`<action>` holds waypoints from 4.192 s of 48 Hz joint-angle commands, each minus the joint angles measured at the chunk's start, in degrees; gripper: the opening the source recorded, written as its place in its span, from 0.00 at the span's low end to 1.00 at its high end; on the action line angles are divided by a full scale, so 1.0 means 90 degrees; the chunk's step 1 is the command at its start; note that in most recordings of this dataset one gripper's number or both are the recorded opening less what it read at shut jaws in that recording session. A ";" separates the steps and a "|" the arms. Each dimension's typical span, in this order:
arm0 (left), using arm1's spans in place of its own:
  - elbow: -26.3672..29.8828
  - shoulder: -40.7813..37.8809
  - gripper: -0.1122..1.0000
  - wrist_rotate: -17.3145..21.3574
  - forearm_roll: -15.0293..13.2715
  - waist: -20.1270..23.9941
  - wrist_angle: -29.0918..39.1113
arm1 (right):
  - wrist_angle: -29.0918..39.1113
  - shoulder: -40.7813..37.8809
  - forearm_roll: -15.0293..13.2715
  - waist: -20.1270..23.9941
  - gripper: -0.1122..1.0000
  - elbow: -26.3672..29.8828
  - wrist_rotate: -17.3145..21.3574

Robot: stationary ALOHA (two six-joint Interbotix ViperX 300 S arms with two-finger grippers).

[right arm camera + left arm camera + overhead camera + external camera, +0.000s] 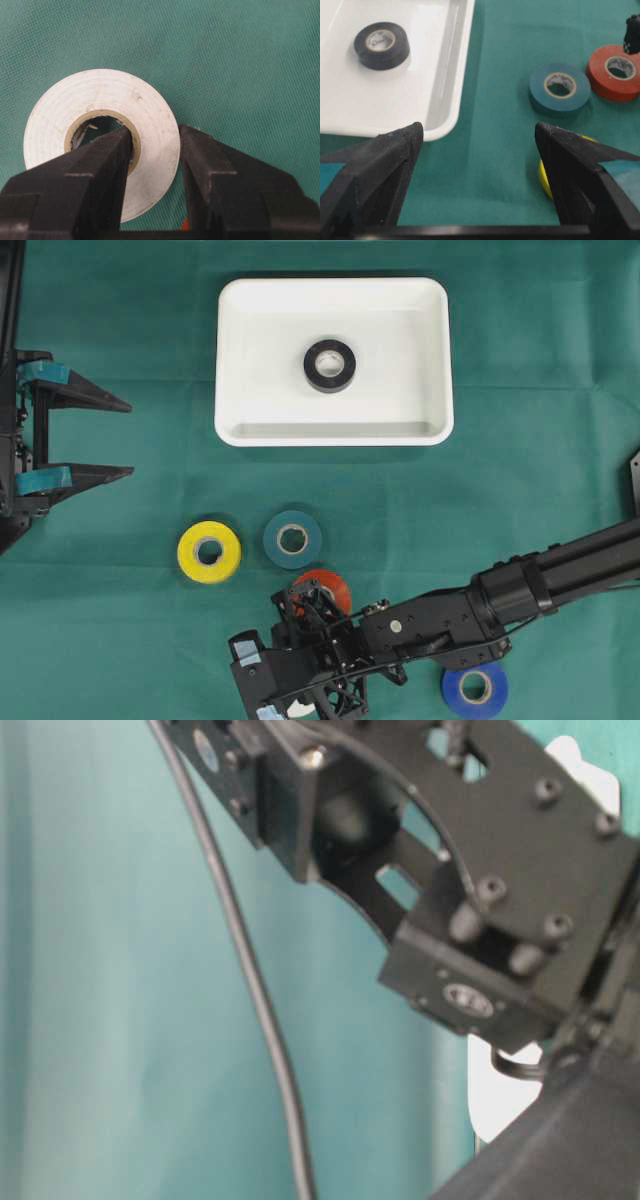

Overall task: Pick up the tape from a random location and place it into the white case.
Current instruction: 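Close the right gripper on the white tape roll, then lift the white tape with the right gripper and carry it over the tray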

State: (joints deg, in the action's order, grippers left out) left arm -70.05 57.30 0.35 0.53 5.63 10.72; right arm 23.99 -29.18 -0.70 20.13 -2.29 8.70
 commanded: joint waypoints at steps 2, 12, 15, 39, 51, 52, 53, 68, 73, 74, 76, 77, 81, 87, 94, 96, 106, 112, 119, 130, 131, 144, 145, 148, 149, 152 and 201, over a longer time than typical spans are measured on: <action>0.0078 -0.0049 0.91 0.0020 -0.0010 0.0010 -0.0029 | 0.0117 0.0479 0.0000 0.0000 0.38 0.0146 0.0029; 0.0078 -0.0049 0.91 0.0020 0.0000 0.0010 -0.0029 | 0.0439 0.0879 -0.0010 0.0000 0.38 0.0215 0.0049; 0.0078 -0.0049 0.91 0.0020 -0.0010 0.0010 -0.0029 | 0.0566 0.1016 0.0000 0.0000 0.38 0.0254 0.0059; 0.0078 -0.0049 0.91 0.0020 -0.0010 0.0010 -0.0029 | 0.1846 0.1904 -0.0029 -0.0020 0.38 0.0684 0.0049; 0.0088 -0.0010 0.91 0.0020 -0.0010 0.0010 -0.0020 | 0.2471 0.2148 -0.0098 -0.0020 0.38 0.1025 0.0049; 0.0078 -0.0010 0.91 0.0020 -0.0010 0.0010 -0.0029 | 0.2510 0.2168 -0.0107 -0.0020 0.38 0.1045 0.0049; 0.0088 -0.0010 0.91 0.0020 -0.0010 0.0010 -0.0029 | 0.2549 0.2187 -0.0127 -0.0020 0.38 0.1064 0.0059; 0.0088 -0.0010 0.91 0.0020 -0.0010 0.0010 -0.0029 | 0.2695 0.2373 -0.0234 -0.0020 0.38 0.1143 0.0049; 0.0088 -0.0010 0.91 0.0020 -0.0010 0.0010 -0.0029 | 0.2705 0.2363 -0.0234 -0.0020 0.38 0.1143 0.0059; 0.0088 -0.0010 0.91 0.0020 -0.0010 0.0020 -0.0029 | 0.2705 0.2363 -0.0234 -0.0020 0.38 0.1143 0.0049; 0.0088 -0.0010 0.91 0.0020 0.0000 0.0010 -0.0029 | 0.2705 0.2363 -0.0234 -0.0020 0.38 0.1152 0.0049; 0.0088 -0.0010 0.91 0.0020 -0.0010 0.0010 -0.0029 | 0.2705 0.2373 -0.0234 -0.0020 0.38 0.1143 0.0059; 0.0088 -0.0010 0.91 0.0020 -0.0010 0.0010 -0.0029 | 0.2715 0.2363 -0.0234 -0.0020 0.38 0.1143 0.0059; 0.0088 -0.0010 0.91 0.0020 -0.0010 0.0010 -0.0029 | 0.2754 0.2363 -0.0234 -0.0020 0.38 0.1143 0.0059; 0.0088 -0.0010 0.91 0.0020 -0.0010 0.0010 -0.0029 | 0.2754 0.2363 -0.0234 -0.0020 0.38 0.1143 0.0049; 0.0088 -0.0010 0.91 0.0020 -0.0010 0.0010 -0.0029 | 0.2754 0.2363 -0.0234 -0.0020 0.38 0.1143 0.0059; 0.0088 -0.0010 0.91 0.0020 -0.0010 0.0010 -0.0029 | 0.2754 0.2373 -0.0234 -0.0020 0.38 0.1143 0.0059; 0.0088 -0.0010 0.91 0.0020 -0.0010 0.0010 -0.0029 | 0.2754 0.2373 -0.0234 -0.0010 0.38 0.1143 0.0049; 0.0088 -0.0010 0.91 0.0020 -0.0010 0.0010 -0.0029 | 0.2754 0.2373 -0.0234 -0.0020 0.38 0.1143 0.0049; 0.0088 -0.0010 0.91 0.0020 -0.0010 0.0010 -0.0029 | 0.2754 0.2363 -0.0254 -0.0020 0.38 0.1143 0.0049; 0.0088 -0.0010 0.91 0.0020 -0.0010 0.0010 -0.0029 | 0.2754 0.2373 -0.0254 -0.0029 0.38 0.1133 0.0049; 0.0088 0.0000 0.91 0.0000 -0.0010 0.0020 -0.0029 | 0.2822 0.2373 -0.0449 -0.0381 0.38 0.1133 0.0049; 0.0088 0.0000 0.91 0.0000 -0.0010 0.0010 -0.0029 | 0.2832 0.2373 -0.0469 -0.0439 0.38 0.1133 0.0039; 0.0088 0.0000 0.91 0.0000 -0.0010 0.0020 -0.0029 | 0.2842 0.2373 -0.0498 -0.0654 0.38 0.1133 0.0039; 0.0088 0.0000 0.91 0.0000 -0.0010 0.0010 -0.0029 | 0.2842 0.2373 -0.0508 -0.0723 0.38 0.1133 0.0039; 0.0088 0.0000 0.91 -0.0010 -0.0010 0.0010 -0.0029 | 0.2842 0.2383 -0.0518 -0.0937 0.38 0.1133 0.0029; 0.0088 0.0000 0.91 -0.0010 -0.0010 0.0010 -0.0029 | 0.2734 0.2373 -0.0947 -0.4053 0.38 0.0947 -0.0068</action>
State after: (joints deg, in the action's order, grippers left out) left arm -70.05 57.66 0.26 0.53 5.63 10.81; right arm 49.04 -10.37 -9.05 -16.00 5.98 7.91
